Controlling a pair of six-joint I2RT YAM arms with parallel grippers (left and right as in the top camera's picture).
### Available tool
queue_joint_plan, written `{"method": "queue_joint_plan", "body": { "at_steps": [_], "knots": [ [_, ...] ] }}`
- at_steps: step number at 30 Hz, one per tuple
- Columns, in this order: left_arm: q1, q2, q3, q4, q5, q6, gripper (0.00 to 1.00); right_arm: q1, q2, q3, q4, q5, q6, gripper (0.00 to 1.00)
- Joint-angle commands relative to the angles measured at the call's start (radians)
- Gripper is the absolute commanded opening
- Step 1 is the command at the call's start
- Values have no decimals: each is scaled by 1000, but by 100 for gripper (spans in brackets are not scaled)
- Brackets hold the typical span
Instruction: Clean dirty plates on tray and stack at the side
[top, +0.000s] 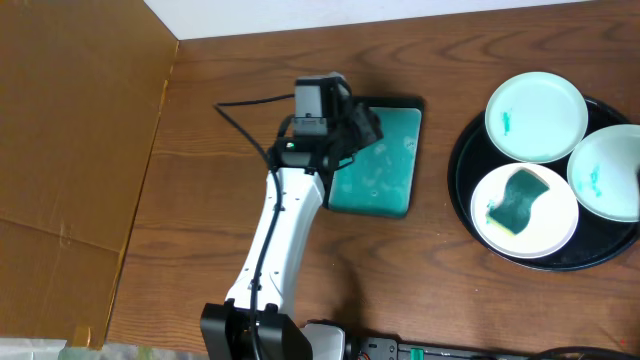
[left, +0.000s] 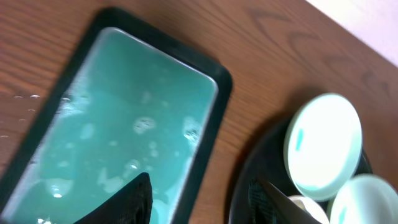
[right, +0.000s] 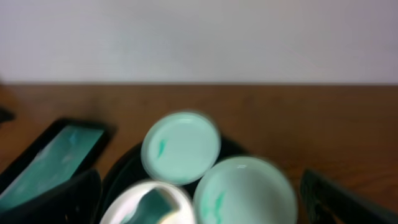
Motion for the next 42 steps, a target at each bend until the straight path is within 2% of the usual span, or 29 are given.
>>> {"method": "queue_joint_plan", "body": {
  "at_steps": [1,2,3,5,6,7,8,12,18,20,24,27,31,39,42],
  "knots": [
    [-69,14,5,-5,24,92,51,-10,208,93,-100,-336,-20,99],
    [-84,16,5,-6,24,103,51,-10,248,93,-91,-364,-24,99],
    [-103,19,5,-7,23,108,51,-10,288,93,-90,-364,-13,86],
    [-136,23,5,-14,23,108,51,-10,359,93,-116,-330,47,37],
    [-154,26,5,-19,23,109,51,-7,393,93,-140,-292,97,31],
    [-170,31,5,-24,23,111,51,-3,418,92,-166,-260,129,35],
    [-189,37,5,-30,23,111,51,6,444,92,-202,-221,163,43],
    [-274,85,5,-42,23,124,51,94,528,69,-307,-125,232,52],
    [-338,132,5,-27,23,141,51,198,578,-56,-255,43,416,50],
    [-346,132,5,-27,23,142,51,206,589,-109,-214,52,438,50],
    [-352,132,5,-27,23,142,51,206,629,-204,-94,51,440,47],
    [-352,132,5,-22,23,142,51,206,662,-225,-26,51,440,42],
    [-363,132,5,-20,23,142,51,206,745,-227,45,47,442,42],
    [-425,132,5,-8,23,141,51,192,861,-227,85,50,441,43],
    [-446,134,5,-8,23,141,50,189,862,-227,95,52,441,40]
  ]
}}
